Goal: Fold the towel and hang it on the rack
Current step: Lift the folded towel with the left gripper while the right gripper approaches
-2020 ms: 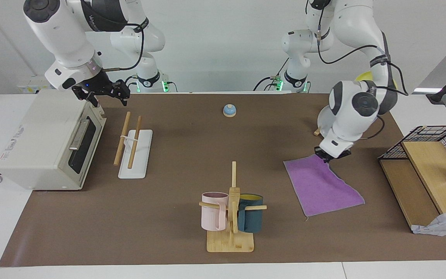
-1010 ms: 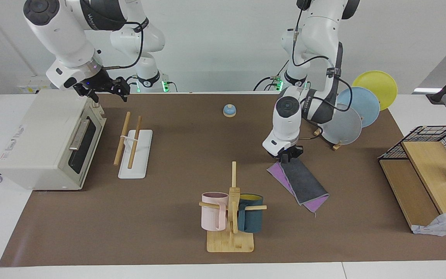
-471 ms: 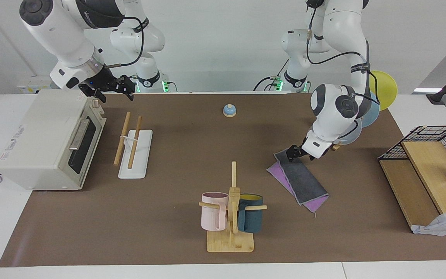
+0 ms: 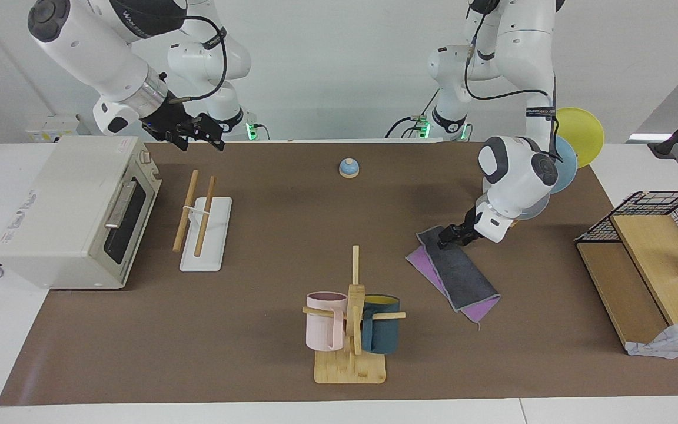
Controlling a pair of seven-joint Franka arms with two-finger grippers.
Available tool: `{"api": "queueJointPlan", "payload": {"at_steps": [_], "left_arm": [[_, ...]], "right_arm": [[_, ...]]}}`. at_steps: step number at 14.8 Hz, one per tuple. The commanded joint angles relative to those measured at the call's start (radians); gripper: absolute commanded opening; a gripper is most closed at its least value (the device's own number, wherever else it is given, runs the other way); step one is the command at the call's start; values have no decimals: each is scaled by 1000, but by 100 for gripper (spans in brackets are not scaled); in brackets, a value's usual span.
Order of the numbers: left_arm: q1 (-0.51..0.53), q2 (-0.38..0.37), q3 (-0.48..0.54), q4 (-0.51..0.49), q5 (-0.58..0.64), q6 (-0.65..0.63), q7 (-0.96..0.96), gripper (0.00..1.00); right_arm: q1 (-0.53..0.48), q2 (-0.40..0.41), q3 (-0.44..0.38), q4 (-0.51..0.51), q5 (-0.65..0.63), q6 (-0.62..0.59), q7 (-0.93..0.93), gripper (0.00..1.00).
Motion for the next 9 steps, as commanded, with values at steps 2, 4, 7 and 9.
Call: {"api": "queueJointPlan", "payload": {"at_steps": [2,4,7,9], "left_arm": [[-3,-39,-5,-62,-43,26,16,81],[-4,-41,-5,-74,-43,29,16,76],[-4,-41,-5,-79,-44,31,13,58],[-4,-41,-5,-87,-49,34,10,46]], "right_arm": [[-6,-40,1,-64,98,46,115,100],[-4,-45,1,-72,136,72,173,100],[-4,-46,1,-80,173,105,236,100],[-6,-49,1,-88,196,114,258,100]]}}
